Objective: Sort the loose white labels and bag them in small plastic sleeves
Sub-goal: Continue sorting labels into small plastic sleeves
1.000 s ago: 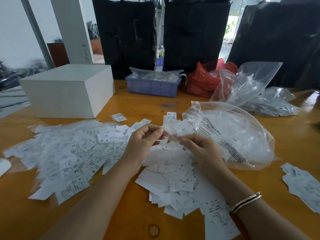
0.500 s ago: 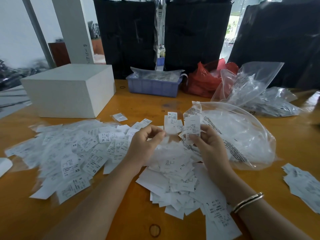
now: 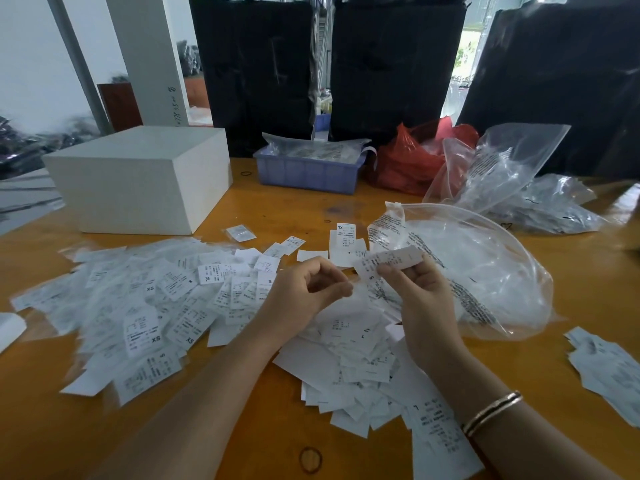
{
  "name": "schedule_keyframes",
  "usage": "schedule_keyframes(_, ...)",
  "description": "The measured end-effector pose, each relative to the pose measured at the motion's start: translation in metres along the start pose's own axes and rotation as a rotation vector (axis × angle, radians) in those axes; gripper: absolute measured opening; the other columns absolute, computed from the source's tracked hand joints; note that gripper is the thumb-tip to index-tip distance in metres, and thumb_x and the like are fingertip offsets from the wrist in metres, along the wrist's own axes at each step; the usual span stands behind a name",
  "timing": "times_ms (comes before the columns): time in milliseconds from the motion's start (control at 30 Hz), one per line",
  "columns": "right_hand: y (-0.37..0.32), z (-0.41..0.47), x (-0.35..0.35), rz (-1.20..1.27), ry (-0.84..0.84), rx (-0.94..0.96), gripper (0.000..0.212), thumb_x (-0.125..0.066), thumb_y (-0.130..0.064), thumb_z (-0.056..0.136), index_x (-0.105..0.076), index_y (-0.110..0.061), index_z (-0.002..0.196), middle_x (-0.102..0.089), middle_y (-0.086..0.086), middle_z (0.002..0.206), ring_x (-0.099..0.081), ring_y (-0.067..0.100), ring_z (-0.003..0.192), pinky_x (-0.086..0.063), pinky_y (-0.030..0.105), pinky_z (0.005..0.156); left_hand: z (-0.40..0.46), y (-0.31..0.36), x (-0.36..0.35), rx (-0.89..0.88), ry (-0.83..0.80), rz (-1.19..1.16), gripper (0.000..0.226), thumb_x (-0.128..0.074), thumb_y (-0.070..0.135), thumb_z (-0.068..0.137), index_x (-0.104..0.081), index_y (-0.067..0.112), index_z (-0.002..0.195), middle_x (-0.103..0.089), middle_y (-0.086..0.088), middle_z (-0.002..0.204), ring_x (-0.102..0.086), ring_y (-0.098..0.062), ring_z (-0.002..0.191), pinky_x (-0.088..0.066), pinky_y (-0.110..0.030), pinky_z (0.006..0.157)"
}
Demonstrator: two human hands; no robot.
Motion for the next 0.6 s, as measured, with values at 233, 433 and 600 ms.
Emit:
schedule_keyframes(233, -0.0032, -0.0006, -0.0069, -0.084, -0.078, 0.049, 0.013, -0.065, -0.007, 0.084, -0.066, -0.019, 0.082, -0.072, 0.0, 0.083, -0.069, 0.016, 0.08, -0.053, 0.019, 0.069, -0.0009, 0.0, -0.0061, -0.007, -0.066, -0.034, 0.015, -0.072, 0.032, 0.071, -0.066, 0.027, 0.083, -0.073, 0.013, 0.081, -0.069, -0.003, 0.077, -0.049, -0.01, 0.067)
schedule_keyframes(433, -0.0073, -0.0012, -0.0093, -0.243, -0.135, 0.104, 0.026, -0.063, -0.01, 0.088, -0.063, -0.032, 0.075, -0.067, -0.005, 0.079, -0.063, 0.014, 0.078, -0.05, 0.023, 0.069, 0.0004, 0.0015, -0.0011, -0.024, -0.039, -0.027, 0.009, -0.071, 0.014, 0.082, -0.068, 0.022, 0.085, -0.074, 0.012, 0.082, -0.07, -0.005, 0.079, -0.051, -0.011, 0.069)
schedule_keyframes(600, -0.0026, 0.0005, -0.0028, -0.247, -0.086, 0.064, 0.017, -0.061, -0.012, 0.089, -0.066, -0.028, 0.084, -0.069, 0.007, 0.089, -0.063, 0.032, 0.09, -0.052, 0.043, 0.079, 0.0006, 0.0025, 0.0011, -0.011, -0.014, -0.025, 0.011, -0.062, 0.016, 0.09, -0.069, 0.023, 0.084, -0.073, 0.014, 0.081, -0.069, -0.003, 0.076, -0.048, -0.008, 0.068)
Point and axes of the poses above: each hand's wrist, its own z-axis towards the middle knuckle, its own x-axis out of the back of the hand, y = z × x, the point moved 7 cm from there along z, towards the middle knuckle
